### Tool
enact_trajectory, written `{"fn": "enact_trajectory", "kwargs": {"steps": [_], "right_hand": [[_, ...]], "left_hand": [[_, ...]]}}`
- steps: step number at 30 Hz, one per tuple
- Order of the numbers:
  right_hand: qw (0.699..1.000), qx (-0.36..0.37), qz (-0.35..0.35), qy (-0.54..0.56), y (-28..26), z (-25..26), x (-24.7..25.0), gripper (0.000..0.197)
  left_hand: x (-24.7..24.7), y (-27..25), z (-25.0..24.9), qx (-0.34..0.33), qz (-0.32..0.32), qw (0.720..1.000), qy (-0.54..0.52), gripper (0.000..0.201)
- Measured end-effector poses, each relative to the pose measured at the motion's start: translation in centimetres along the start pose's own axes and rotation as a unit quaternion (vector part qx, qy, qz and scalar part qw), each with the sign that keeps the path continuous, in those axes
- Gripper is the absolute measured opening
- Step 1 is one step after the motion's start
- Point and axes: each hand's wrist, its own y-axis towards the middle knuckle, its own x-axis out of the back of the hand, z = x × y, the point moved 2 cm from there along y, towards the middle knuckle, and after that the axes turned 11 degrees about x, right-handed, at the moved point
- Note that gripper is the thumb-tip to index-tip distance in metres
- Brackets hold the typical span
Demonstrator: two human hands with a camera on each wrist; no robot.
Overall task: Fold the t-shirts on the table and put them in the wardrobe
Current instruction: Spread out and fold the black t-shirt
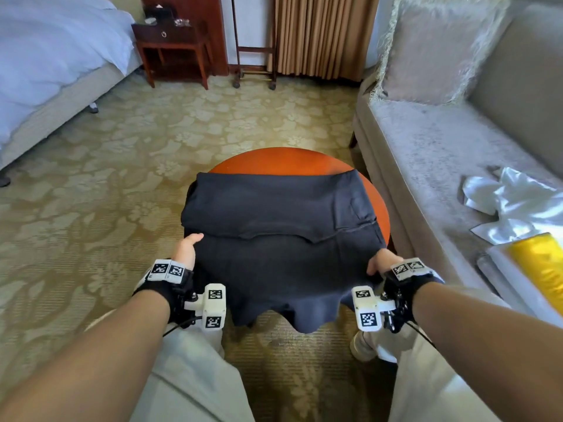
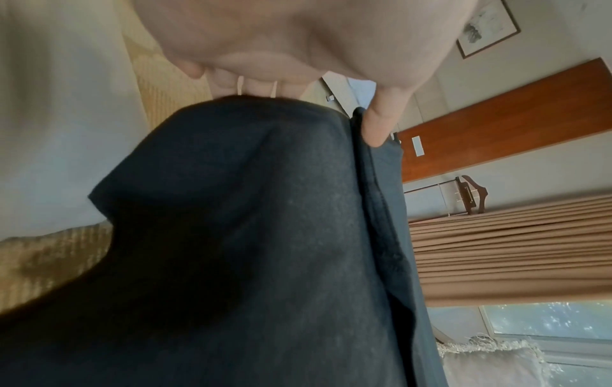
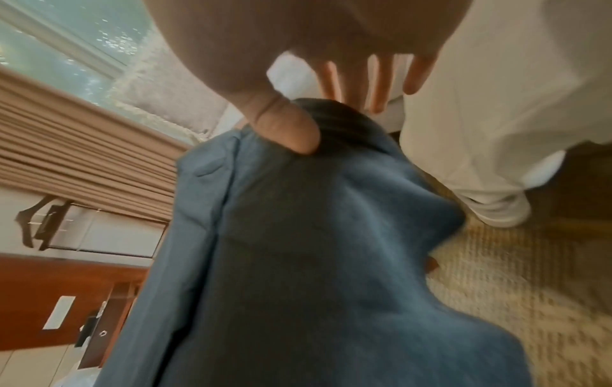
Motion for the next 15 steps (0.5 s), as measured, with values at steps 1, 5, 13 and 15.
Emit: {"fn": "enact_trajectory", "kwargs": {"steps": [1,5,13,15], "right_hand": [[0.999,0.03,0.025,0.016,-0.5,-0.2,-0.4,0.019],[0.983,0.002,0.009,0.184,-1.7,-1.3,-1.7,0.01],[0.993,-0.003,0.028,0.119,-4.5,-1.4,0.6,0.022],[0.997,0.025,0.045,0.052,-4.2,-1.6,1.1,0.027]], "left_hand": [[0.3,-0.5,0.3,0.004,-0.006,1.0,0.03,0.025],[1.8,-1.1,1.0,0.06,-0.038,0.991,0.111,0.013],[2.5,-2.9,1.5,0.106,-0.026,0.933,0.343,0.022],[2.3,-3.2,1.3,0.072,-0.054,0.901,0.424,0.012]]}}
